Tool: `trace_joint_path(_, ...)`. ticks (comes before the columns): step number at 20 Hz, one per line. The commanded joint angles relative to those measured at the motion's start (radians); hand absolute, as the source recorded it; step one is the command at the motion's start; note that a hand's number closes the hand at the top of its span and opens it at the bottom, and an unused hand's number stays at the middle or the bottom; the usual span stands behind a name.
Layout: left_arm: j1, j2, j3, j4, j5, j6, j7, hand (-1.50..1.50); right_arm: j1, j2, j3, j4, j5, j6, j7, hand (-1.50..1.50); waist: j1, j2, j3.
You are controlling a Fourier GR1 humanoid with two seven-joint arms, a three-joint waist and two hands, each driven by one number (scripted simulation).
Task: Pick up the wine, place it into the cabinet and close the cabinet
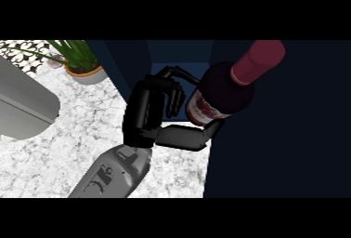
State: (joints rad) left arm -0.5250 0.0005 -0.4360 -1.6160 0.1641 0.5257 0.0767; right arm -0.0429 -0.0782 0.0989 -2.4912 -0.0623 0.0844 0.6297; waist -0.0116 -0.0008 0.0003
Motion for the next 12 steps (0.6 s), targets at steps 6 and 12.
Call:
trace_joint_path(6,-0.094,0.0,-0.038,0.168,0.083,0.098,-0.106,1.5,0.067,0.006,-0.013,-0.139,-0.081,0.013,0.026,-1.5,-0.007,0.001,0.0)
trace_joint_path(12,-0.041,0.0,-0.017,0.233,0.178,0.048,-0.243,1.5,-0.017,0.008,-0.005,-0.093,-0.069,-0.013,0.068,-1.5,0.0,0.002,-0.001)
